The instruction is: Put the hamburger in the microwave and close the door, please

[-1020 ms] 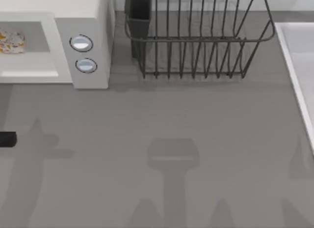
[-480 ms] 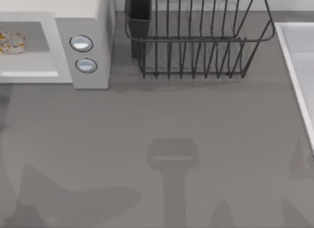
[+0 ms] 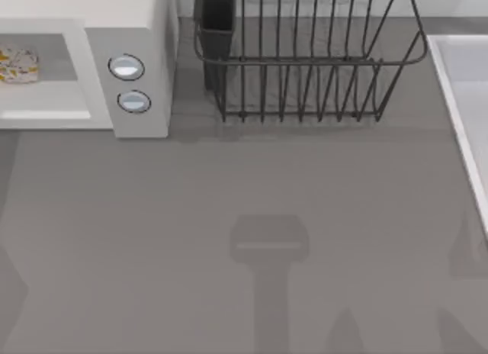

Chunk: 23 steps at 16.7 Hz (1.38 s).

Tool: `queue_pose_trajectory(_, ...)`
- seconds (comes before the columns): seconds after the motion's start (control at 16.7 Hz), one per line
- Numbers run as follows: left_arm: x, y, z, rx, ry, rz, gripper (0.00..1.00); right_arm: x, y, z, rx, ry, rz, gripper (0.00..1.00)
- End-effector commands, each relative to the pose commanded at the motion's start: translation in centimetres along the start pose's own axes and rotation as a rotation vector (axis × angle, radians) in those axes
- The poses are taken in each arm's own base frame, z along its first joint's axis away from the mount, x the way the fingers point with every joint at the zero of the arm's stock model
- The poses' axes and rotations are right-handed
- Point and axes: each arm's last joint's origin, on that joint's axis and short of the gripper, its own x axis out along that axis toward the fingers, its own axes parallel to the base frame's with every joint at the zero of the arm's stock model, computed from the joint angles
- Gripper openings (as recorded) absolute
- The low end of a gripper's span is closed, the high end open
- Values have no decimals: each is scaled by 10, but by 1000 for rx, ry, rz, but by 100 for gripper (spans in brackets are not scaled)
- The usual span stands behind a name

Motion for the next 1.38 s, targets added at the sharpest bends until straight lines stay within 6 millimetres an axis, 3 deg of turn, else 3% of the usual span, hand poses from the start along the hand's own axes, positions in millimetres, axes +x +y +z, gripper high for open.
queue_pose_trajectory(0.18, 2, 20, -6, -30, -34, -49, 0, 0, 0, 0, 0, 0, 0, 100)
queue_pose_trajectory(0.54, 3, 21, -6, -28, -38, -57, 0, 0, 0, 0, 0, 0, 0, 100)
queue_pose_trajectory(1.08, 67, 19, -64, -24, -44, -48, 0, 0, 0, 0, 0, 0, 0, 100)
queue_pose_trajectory(1.38, 75, 16, -73, -32, -40, -56, 0, 0, 0, 0, 0, 0, 0, 100)
